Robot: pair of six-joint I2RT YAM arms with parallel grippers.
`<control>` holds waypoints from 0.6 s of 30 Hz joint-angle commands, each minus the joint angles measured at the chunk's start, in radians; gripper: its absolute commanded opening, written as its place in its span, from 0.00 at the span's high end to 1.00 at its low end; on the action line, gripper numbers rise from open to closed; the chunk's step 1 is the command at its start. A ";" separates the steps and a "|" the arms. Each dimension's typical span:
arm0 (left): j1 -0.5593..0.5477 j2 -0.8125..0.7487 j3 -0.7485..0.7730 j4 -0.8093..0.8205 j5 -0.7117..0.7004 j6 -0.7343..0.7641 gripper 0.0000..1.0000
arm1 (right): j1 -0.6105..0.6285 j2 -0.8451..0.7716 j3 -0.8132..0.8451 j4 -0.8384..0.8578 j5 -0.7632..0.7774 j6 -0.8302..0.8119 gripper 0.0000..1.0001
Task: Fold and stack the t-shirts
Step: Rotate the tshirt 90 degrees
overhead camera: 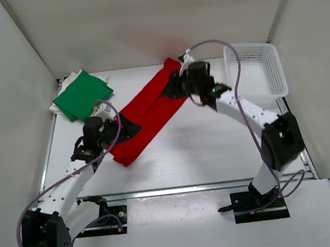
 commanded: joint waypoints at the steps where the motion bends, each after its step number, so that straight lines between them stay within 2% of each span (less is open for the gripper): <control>1: -0.002 -0.037 0.011 -0.044 0.000 0.040 0.32 | 0.131 -0.033 -0.311 0.226 0.016 0.100 0.58; 2: -0.028 -0.041 0.027 -0.080 -0.033 0.056 0.41 | 0.164 -0.032 -0.367 0.270 0.027 0.140 0.58; 3: -0.051 -0.036 0.063 -0.108 -0.061 0.097 0.46 | 0.193 -0.023 -0.403 0.313 0.018 0.183 0.59; 6: -0.073 -0.045 0.082 -0.130 -0.077 0.114 0.63 | 0.249 0.034 -0.416 0.404 -0.019 0.240 0.58; 7: -0.073 -0.050 0.085 -0.136 -0.064 0.120 0.63 | 0.272 0.060 -0.399 0.416 -0.018 0.241 0.54; 12: -0.042 -0.091 0.033 -0.125 -0.089 0.122 0.60 | 0.320 0.216 -0.304 0.386 0.027 0.263 0.50; 16: -0.019 -0.094 0.013 -0.105 -0.087 0.117 0.58 | 0.324 0.316 -0.268 0.395 0.073 0.303 0.50; 18: -0.028 -0.071 0.018 -0.107 -0.101 0.123 0.58 | 0.321 0.391 -0.241 0.368 0.067 0.330 0.56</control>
